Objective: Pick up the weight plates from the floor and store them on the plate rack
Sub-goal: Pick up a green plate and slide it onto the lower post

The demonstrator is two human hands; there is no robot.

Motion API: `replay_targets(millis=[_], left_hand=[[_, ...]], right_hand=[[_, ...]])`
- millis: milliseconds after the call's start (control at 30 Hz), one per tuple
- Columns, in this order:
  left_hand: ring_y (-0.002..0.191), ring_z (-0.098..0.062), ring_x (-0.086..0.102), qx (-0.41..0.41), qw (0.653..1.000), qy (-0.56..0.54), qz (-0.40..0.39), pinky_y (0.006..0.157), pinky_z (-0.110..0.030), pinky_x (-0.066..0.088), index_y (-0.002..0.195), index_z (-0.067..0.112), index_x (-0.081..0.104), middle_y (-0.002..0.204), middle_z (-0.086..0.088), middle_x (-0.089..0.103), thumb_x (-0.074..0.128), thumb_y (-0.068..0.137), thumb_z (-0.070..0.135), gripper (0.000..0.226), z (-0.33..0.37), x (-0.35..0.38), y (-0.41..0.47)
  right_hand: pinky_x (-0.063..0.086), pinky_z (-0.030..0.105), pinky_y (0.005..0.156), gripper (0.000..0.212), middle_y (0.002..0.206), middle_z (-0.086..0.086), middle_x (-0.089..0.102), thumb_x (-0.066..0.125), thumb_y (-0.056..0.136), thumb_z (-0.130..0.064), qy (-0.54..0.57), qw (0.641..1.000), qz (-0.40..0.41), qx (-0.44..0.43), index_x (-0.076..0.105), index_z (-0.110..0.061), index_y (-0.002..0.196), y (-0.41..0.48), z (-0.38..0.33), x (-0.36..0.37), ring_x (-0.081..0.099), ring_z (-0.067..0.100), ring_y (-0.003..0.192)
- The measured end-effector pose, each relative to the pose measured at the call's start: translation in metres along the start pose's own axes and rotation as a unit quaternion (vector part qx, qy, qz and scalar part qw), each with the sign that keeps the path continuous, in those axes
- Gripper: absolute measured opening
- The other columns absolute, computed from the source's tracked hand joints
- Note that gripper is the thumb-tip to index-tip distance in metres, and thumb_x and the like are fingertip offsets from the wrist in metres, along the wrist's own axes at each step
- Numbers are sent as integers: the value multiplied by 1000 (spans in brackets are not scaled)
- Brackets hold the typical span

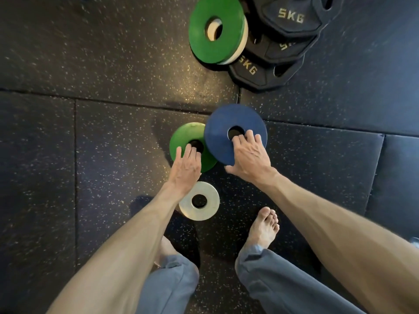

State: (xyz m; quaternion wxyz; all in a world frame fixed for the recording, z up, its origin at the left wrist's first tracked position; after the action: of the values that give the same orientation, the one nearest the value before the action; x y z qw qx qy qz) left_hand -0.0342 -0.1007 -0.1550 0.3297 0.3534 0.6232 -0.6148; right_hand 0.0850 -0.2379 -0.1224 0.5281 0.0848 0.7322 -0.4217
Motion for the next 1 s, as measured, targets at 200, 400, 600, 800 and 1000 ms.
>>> replay_targets(millis=[200, 400, 600, 800, 1000], left_hand=[[90, -28, 57, 42, 998, -41, -29, 82, -42, 41, 106, 5, 58, 97, -10, 62, 62, 84, 57, 57, 2, -29, -14], [109, -35, 57, -58, 959, -222, -164, 103, -54, 29, 115, 5, 56, 115, -16, 63, 32, 101, 50, 53, 3, -103, -56], [117, -33, 57, -72, 947, -222, -221, 100, -48, 36, 128, 7, 50, 123, -13, 63, 52, 95, 55, 59, 14, -218, -154], [108, -34, 60, -66, 964, -176, -189, 97, -47, 37, 115, 10, 51, 117, -14, 64, 53, 96, 12, 19, 28, -351, -252], [103, -32, 62, -41, 972, -189, -136, 93, -46, 48, 108, 12, 55, 113, -14, 65, 57, 96, 18, 14, 51, -460, -330]], right_hand=[[37, 40, 85, 73, 100, 9, 56, 55, 73, -71, 98, 994, -31, 35, 54, -6, 105, -51, -14, -3, 42, 28, 96], [38, 41, 86, 78, 103, 6, 56, 41, 80, -78, 188, 971, -93, 111, 54, -7, 111, -130, -12, -40, 40, 25, 98], [39, 44, 87, 86, 104, 8, 62, 34, 80, -83, 182, 967, -97, 152, 61, -6, 108, -219, -7, -132, 43, 26, 99], [38, 45, 86, 67, 111, 10, 61, 54, 84, -66, 171, 970, -92, 146, 55, -5, 113, -321, -12, -243, 45, 30, 107], [36, 48, 95, 47, 116, 14, 62, 55, 91, -43, 206, 960, -86, 168, 56, -6, 120, -428, -22, -330, 40, 33, 122]])
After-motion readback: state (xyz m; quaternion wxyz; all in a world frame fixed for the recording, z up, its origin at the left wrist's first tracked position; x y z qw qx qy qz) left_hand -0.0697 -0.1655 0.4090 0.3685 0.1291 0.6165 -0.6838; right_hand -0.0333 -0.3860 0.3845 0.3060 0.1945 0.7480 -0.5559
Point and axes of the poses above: each hand's wrist, its own y-axis towards the middle knuckle, its own x-axis out of the palm, z = x × y, the point moved 4 cm from there along y, towards the middle knuckle
